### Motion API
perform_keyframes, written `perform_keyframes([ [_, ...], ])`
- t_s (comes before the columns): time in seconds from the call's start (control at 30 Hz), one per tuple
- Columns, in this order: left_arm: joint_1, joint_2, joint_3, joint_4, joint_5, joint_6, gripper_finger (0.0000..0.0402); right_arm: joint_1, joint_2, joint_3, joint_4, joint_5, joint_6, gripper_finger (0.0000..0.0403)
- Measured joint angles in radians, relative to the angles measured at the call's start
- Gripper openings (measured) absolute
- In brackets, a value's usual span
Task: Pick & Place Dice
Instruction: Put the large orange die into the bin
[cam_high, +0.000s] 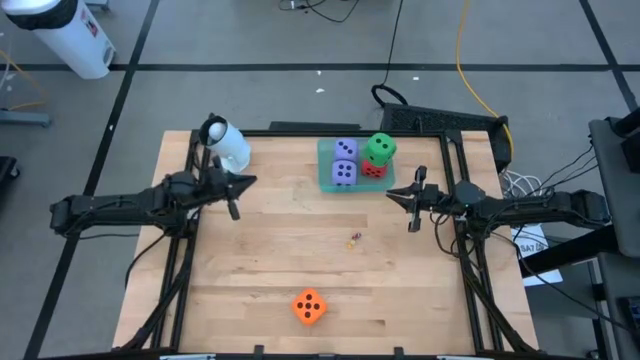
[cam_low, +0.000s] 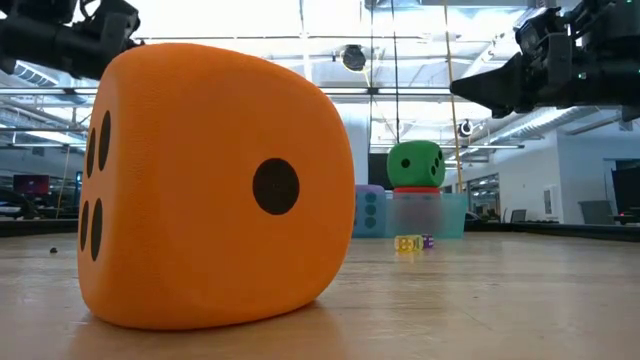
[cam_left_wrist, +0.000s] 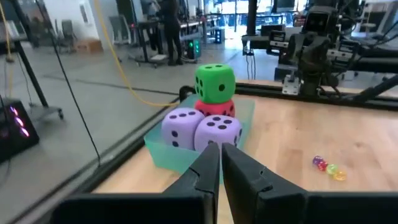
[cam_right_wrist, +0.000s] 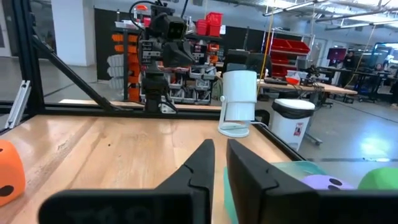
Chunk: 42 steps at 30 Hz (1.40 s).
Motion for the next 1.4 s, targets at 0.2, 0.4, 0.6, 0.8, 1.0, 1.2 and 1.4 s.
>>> perform_keyframes([
  [0.2,0.000,0.062,0.000,0.004,0.000,-0.014,0.0031,0.000,0.000,0.000,0.000,0.000,-0.005,0.0026],
  [0.4,0.000,0.135,0.000,0.045,0.030,-0.015,0.0031,0.000,0.000,0.000,0.000,0.000,-0.007,0.0022],
  [0.6,-0.001,0.208,0.000,0.124,0.199,-0.056,0.0031,0.000,0.000,0.000,0.000,0.000,0.003,0.0020],
  [0.8,-0.046,0.301,0.000,0.217,0.212,-0.100,0.0021,0.000,0.000,0.000,0.008,0.000,0.003,0.0018],
  [1.0,-0.154,0.470,0.036,0.412,0.207,-0.164,0.0006,0.000,0.000,0.000,0.027,0.000,0.053,0.0013],
  [1.2,-0.259,0.612,0.140,0.423,0.171,-0.334,0.0008,0.000,0.000,0.000,0.022,0.000,0.108,0.0006],
  [1.4,-0.431,0.743,0.170,0.526,0.117,-0.462,0.0005,0.000,0.000,0.000,0.028,0.000,0.103,0.0006],
])
